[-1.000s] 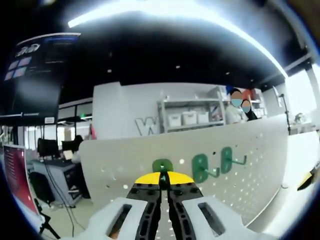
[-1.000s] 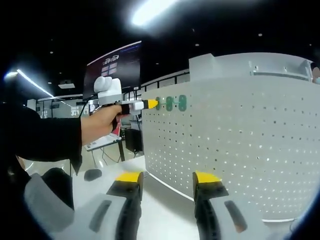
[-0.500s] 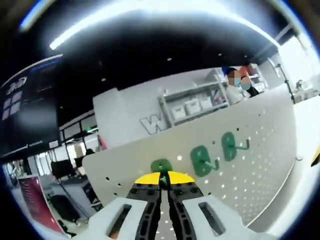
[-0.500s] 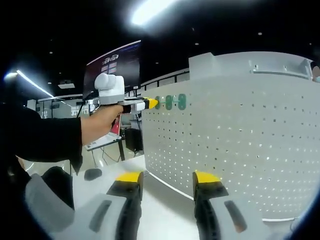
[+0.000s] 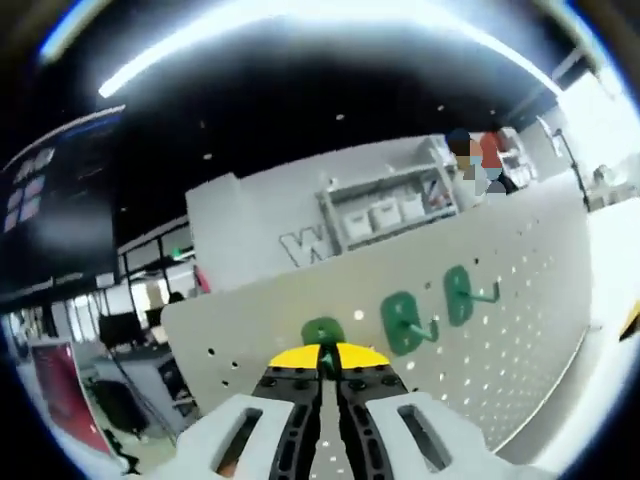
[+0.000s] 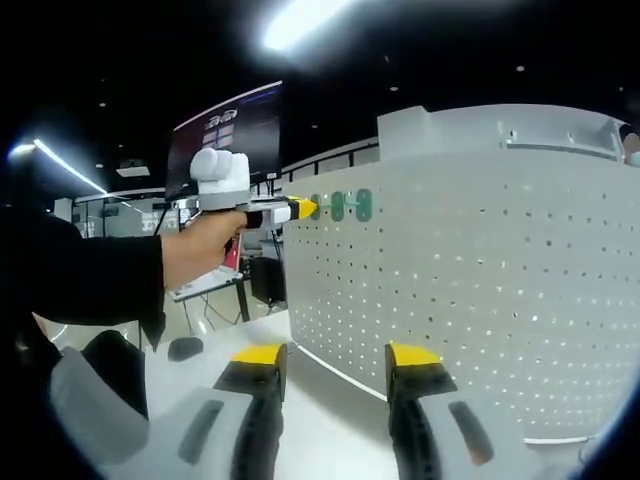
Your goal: Insert the hook assembly into the mounting plate slot until the hook locks in place.
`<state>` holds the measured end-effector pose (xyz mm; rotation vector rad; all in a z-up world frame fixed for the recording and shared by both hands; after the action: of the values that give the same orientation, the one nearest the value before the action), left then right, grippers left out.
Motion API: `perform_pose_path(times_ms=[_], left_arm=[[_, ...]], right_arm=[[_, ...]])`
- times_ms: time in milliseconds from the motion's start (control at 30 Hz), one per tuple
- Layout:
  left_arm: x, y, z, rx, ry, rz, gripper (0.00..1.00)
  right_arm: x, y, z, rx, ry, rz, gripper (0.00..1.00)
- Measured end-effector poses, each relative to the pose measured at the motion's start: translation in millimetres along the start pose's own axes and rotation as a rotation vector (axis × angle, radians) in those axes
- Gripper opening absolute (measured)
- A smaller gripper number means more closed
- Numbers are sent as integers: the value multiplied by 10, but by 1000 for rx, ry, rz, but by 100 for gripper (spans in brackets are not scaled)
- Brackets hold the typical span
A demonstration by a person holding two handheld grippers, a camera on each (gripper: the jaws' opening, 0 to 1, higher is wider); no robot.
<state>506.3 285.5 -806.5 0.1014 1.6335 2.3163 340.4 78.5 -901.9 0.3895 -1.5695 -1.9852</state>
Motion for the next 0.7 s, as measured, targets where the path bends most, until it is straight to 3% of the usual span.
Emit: perform_pose_path(times_ms=[33,67,233,700], left_arm=[[2,-11,13,70,-8,-8,5],[1,-14,16,85,-11,-11,5],[-13,-18,13,4,-2,-2,5],[52,-85,-34,3,-10,8,5]], right_arm=[[1,1,-2,-1,0,-1,37],[1,1,-4,-2,0,0,37],[2,-3,3,1,3,3,37],[3,-15,6,3,2,8,37]])
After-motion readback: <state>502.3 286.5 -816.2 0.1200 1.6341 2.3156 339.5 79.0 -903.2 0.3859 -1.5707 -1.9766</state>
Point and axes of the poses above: the point that each gripper's makers call its tool centre point, and the gripper's own axes: x roughly backward along the fingers, z roughly to its left, y roughly out of its top, the point moved 4 cm from there along x, roughly backward along the fingers, and after that the axes turned 15 degrees about -x, right-handed, at the moved point
